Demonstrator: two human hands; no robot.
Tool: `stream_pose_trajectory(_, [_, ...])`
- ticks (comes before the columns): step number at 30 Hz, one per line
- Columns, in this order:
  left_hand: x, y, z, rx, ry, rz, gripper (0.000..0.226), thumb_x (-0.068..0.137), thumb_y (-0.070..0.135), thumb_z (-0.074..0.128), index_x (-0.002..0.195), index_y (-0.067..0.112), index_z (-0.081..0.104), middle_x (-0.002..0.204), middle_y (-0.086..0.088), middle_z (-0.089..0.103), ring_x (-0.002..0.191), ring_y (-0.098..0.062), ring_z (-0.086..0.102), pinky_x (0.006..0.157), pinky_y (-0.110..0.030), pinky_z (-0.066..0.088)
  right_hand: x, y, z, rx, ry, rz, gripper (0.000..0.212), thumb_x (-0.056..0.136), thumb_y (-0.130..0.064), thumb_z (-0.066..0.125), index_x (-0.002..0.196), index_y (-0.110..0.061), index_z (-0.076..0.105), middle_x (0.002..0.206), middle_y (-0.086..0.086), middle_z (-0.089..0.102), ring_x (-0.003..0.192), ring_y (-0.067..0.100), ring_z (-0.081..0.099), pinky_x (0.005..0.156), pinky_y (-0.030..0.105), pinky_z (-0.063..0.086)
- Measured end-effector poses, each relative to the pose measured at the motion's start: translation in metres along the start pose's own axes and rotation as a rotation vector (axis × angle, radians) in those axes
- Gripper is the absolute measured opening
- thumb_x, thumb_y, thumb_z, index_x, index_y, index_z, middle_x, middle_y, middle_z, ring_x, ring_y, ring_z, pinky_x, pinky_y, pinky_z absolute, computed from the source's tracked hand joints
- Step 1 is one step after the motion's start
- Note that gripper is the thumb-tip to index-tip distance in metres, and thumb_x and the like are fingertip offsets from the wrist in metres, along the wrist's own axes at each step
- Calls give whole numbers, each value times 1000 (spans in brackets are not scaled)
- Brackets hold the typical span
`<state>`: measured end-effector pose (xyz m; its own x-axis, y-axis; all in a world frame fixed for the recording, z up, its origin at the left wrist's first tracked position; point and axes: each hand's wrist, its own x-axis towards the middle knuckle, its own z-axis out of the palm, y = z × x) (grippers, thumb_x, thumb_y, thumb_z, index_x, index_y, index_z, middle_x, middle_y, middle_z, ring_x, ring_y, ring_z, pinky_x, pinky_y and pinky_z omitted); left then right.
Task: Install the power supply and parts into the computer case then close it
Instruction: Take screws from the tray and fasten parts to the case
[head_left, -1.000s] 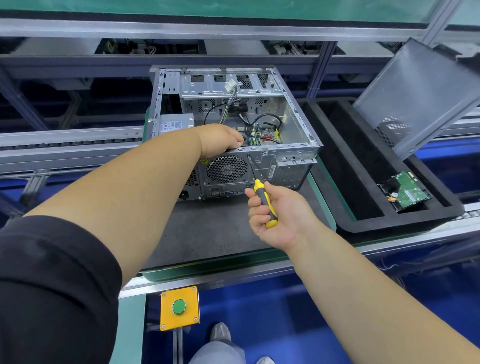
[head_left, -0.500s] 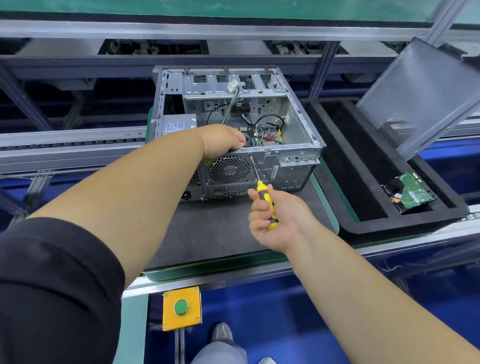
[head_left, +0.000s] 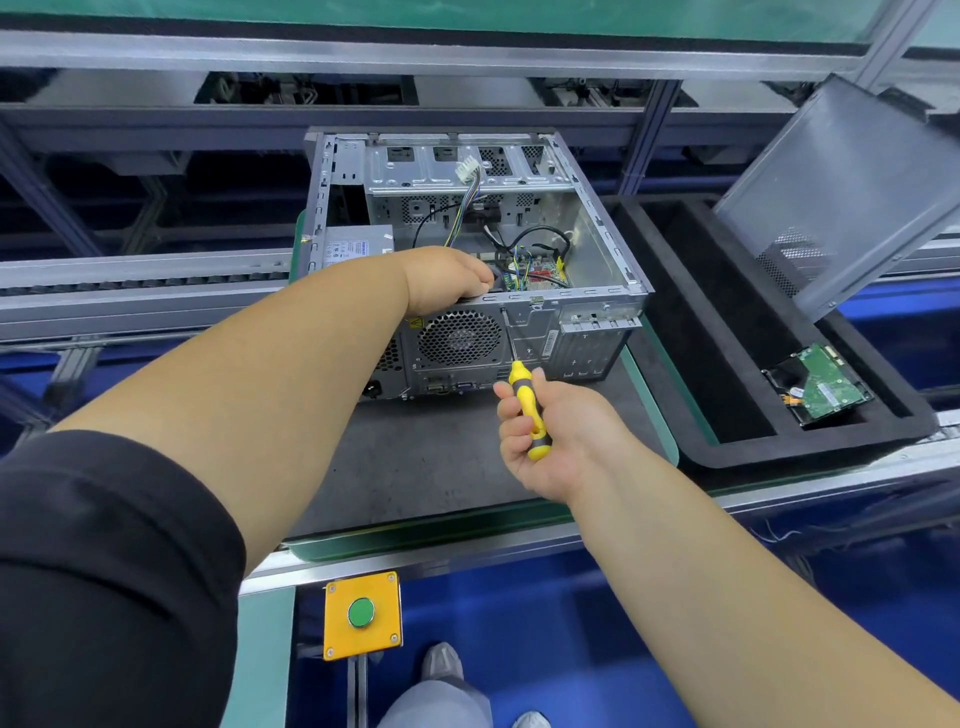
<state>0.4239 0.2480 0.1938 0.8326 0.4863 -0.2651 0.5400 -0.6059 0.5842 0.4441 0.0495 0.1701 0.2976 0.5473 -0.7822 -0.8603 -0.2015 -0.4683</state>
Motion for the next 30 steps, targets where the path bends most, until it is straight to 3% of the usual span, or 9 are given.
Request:
stream_pose_trajectory(3, [0,1,0,13,-7,0,9,99,21,48,103,28,52,137,-8,54,100,-15,43,86,-23,31,1,-2,-4,89,-65,30,51,104,-44,39,83,-4,62,53,2,51,33,7,34,32,15,25])
stream_pose_trajectory(5, [0,1,0,10,-7,-1,8,99,22,48,102,27,52,137,-9,54,100,-15,43,86,-23,31,-1,0,-4,96,-58,-3,44,97,-45,55,84,-4,60,60,6,51,37,7,36,33,16,29])
stream_pose_trajectory(9, [-2,2,0,-9,4,-9,7,98,24,50,102,28,53,137,-8,55,99,-16,44,86,-24,32,-4,1,-2,-32,54,-112,20,87,-26,73,83,-10,61,61,4,55,41,9,46,36,17,38])
stream_pose_trajectory(14, [-4,3,0,-14,-4,-14,7,98,24,49,102,29,53,136,-7,55,98,-17,44,86,-24,32,-3,1,-1,-148,84,-91,33,96,-40,60,82,-10,65,53,-1,61,39,8,49,38,16,41])
stream_pose_trajectory(19, [-3,3,0,-8,-15,-11,7,98,23,49,102,28,53,114,0,53,98,-17,44,86,-23,31,0,-5,-3,-30,-7,1,51,105,-44,34,82,-8,63,47,-3,47,32,7,34,32,14,27])
stream_pose_trajectory(22, [-2,3,-1,-9,-19,-3,8,98,22,49,102,28,53,109,4,49,98,-17,44,86,-23,31,-3,-5,-5,18,-48,-9,44,99,-46,50,84,-6,61,56,2,49,36,8,34,33,17,26])
stream_pose_trajectory(25, [-2,2,-1,-18,-18,1,9,98,21,49,101,28,54,108,2,50,97,-17,45,86,-24,32,-6,-3,-4,-12,9,-80,25,88,-30,72,86,-9,59,69,5,49,41,9,40,35,17,32])
stream_pose_trajectory(27, [-2,2,0,-21,-10,0,9,98,21,49,101,29,54,108,2,50,98,-17,45,86,-24,32,-5,-3,-5,-72,61,-116,21,88,-27,73,84,-10,61,65,4,55,42,9,46,37,17,37])
stream_pose_trajectory(30, [-2,1,0,0,-1,14,9,98,22,49,100,27,55,107,2,51,97,-17,45,85,-23,33,-5,0,-3,-141,64,-91,30,95,-37,63,81,-10,64,56,0,61,39,8,50,38,16,40])
